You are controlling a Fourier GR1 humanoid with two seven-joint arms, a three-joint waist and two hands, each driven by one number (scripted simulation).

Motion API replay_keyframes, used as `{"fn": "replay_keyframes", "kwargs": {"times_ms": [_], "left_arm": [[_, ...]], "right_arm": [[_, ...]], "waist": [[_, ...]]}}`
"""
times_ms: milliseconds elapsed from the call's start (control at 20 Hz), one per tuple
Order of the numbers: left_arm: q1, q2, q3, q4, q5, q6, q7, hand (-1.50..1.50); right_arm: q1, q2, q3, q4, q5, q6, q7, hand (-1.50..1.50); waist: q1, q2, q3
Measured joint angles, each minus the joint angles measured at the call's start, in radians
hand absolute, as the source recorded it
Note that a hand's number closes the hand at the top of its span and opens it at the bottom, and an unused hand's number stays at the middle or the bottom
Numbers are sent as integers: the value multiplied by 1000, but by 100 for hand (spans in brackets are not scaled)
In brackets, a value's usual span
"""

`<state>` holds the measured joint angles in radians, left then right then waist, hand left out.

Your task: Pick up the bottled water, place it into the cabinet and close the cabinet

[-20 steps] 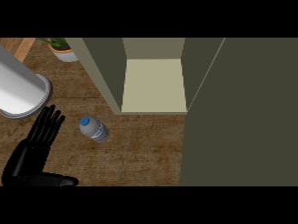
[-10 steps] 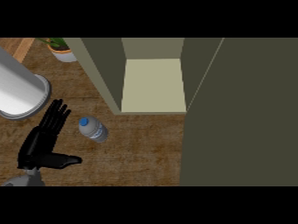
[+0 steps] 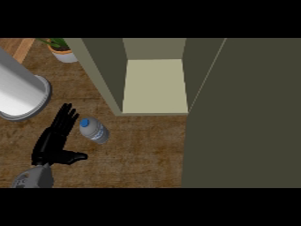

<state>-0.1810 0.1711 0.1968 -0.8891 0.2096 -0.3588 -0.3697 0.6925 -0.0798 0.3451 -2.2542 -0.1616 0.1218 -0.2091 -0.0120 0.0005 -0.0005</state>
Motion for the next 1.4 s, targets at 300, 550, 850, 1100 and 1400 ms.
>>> {"fn": "replay_keyframes", "kwargs": {"times_ms": [300,550,850,1100,1400], "left_arm": [[-112,11,21,261,-32,-39,-139,-150],[-183,18,26,437,-70,-55,-256,-150],[-264,13,35,572,-82,-69,-297,-150],[-306,7,53,649,-76,-93,-315,-150],[-327,-7,60,676,-64,-138,-296,-150]], "right_arm": [[7,-24,-20,26,-26,17,-38,-150],[6,-32,-14,17,-26,14,-40,-150],[-31,-28,-14,37,-34,-2,-28,-150],[-54,-28,-16,35,-36,-13,-6,-150],[-58,-24,-10,55,-40,-13,-21,-150]], "waist": [[-5,1,0],[-9,3,-1],[-8,4,-1],[-12,6,-2],[-11,4,1]]}}
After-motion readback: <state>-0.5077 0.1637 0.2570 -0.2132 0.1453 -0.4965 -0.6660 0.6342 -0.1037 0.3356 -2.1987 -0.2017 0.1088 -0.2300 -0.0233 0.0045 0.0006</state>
